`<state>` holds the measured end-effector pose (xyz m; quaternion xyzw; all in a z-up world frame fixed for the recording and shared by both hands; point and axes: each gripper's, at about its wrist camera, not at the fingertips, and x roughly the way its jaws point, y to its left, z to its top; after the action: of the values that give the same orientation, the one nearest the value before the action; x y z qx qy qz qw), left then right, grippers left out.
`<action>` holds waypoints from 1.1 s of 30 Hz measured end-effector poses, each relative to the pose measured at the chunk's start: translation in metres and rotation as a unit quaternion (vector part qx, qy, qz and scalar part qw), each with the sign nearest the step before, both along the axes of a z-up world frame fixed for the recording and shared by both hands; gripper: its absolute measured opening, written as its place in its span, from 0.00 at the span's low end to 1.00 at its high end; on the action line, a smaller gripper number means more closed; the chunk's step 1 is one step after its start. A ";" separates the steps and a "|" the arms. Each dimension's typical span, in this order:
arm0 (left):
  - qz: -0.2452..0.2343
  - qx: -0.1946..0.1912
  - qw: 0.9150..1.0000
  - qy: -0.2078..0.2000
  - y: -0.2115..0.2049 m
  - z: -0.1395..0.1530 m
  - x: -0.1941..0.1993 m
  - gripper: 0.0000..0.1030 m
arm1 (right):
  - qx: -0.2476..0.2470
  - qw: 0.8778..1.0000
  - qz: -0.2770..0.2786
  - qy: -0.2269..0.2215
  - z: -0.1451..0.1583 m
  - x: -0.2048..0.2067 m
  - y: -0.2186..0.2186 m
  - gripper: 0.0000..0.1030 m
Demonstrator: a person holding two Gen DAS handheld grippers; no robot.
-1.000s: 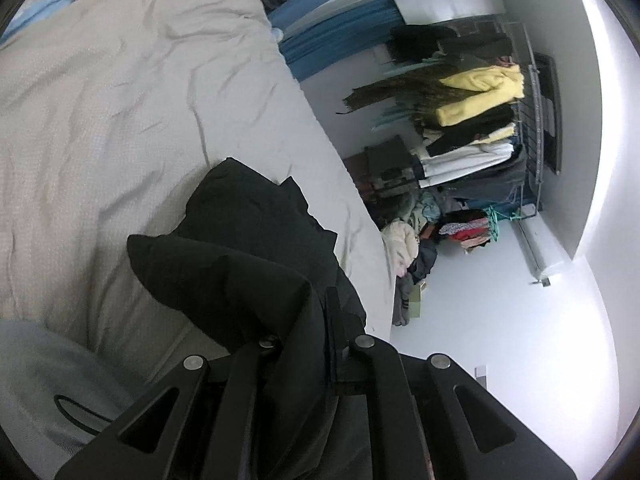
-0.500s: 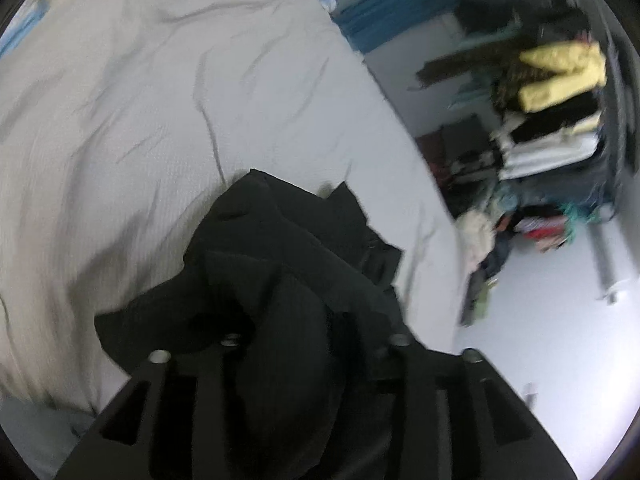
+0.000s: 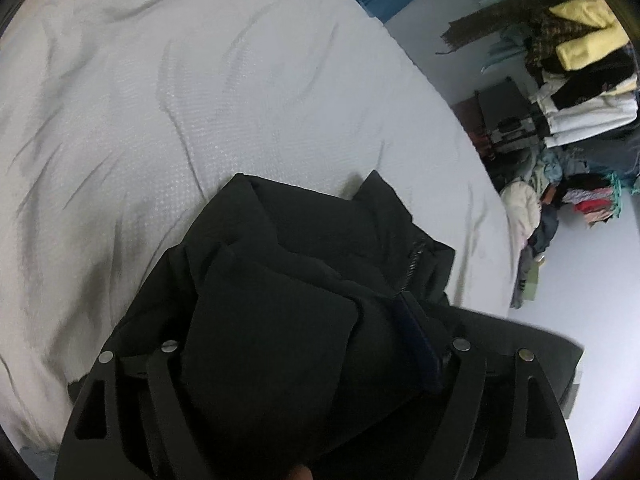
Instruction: Fold large clothes
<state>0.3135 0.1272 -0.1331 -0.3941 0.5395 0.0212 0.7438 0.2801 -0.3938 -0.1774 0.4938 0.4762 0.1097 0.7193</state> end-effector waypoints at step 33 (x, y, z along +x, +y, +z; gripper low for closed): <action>-0.146 0.176 0.925 -0.302 -0.071 0.089 -0.113 0.79 | -0.308 0.921 0.056 -0.230 0.137 -0.104 0.082 0.77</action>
<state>0.2001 0.0563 -0.0441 -0.1611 0.3283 -0.1134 0.9238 0.1760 -0.3115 -0.0405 0.1817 0.3344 0.1081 0.9184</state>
